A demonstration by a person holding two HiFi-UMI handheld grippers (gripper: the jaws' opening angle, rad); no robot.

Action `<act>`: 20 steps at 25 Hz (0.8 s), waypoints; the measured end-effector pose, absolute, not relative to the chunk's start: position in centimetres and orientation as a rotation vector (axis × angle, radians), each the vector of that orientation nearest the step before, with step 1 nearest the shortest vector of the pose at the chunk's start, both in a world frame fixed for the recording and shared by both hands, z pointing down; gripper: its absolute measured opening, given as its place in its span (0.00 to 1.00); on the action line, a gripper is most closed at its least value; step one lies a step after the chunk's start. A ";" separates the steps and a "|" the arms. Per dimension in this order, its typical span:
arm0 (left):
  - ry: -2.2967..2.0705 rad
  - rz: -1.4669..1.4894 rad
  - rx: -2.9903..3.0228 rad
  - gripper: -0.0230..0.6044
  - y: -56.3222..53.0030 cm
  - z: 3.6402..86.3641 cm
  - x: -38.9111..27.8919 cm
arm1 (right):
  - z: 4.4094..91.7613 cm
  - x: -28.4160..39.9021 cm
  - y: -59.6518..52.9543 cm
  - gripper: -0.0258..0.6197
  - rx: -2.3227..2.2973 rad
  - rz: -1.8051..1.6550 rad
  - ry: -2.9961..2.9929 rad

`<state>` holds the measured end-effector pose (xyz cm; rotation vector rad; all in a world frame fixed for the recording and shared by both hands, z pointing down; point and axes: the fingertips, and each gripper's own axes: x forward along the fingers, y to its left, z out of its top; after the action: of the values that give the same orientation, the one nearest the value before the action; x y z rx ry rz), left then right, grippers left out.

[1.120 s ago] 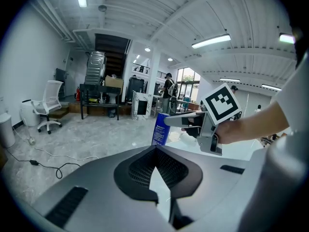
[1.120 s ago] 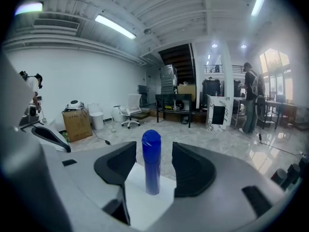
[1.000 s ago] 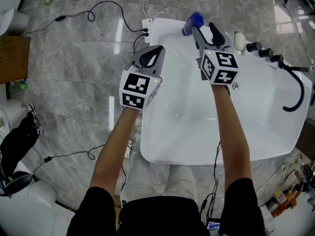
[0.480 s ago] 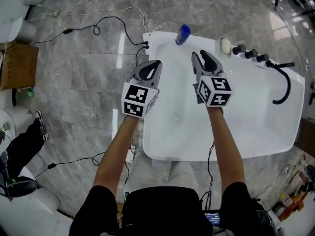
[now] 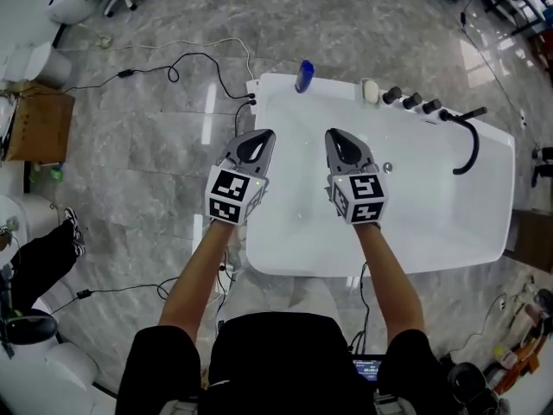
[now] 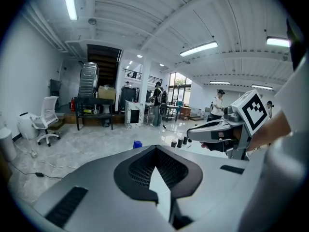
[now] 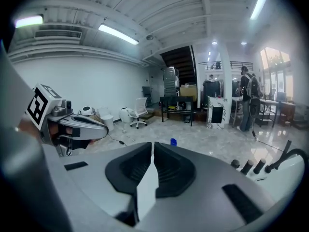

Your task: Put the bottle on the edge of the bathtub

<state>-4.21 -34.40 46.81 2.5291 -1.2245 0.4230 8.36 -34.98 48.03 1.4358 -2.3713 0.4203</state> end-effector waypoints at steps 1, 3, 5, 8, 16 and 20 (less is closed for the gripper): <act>-1.222 0.424 2.533 0.05 -33.7 46.2 -4.2 | 47.1 8.3 -34.2 0.09 1.439 0.413 -2.375; -1.214 0.435 2.544 0.05 -32.3 44.9 -4.0 | 45.2 8.3 -32.9 0.08 1.447 0.399 -2.386; -1.209 0.436 2.555 0.05 -31.1 43.3 -3.9 | 43.2 8.2 -31.7 0.08 1.459 0.395 -2.401; -1.223 0.411 2.560 0.05 -29.5 40.9 -4.2 | 40.4 7.9 -30.1 0.08 1.471 0.388 -2.426; -1.254 0.354 2.615 0.05 -25.6 34.7 -4.2 | 33.7 6.6 -25.9 0.08 1.482 0.310 -2.500; -1.273 0.322 2.647 0.05 -24.3 31.9 -4.1 | 30.8 6.7 -24.4 0.08 1.473 0.258 -2.521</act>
<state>-4.06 -24.31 31.90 2.6471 -1.2734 0.3217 6.75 -24.35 30.83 1.4730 -2.5215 0.2577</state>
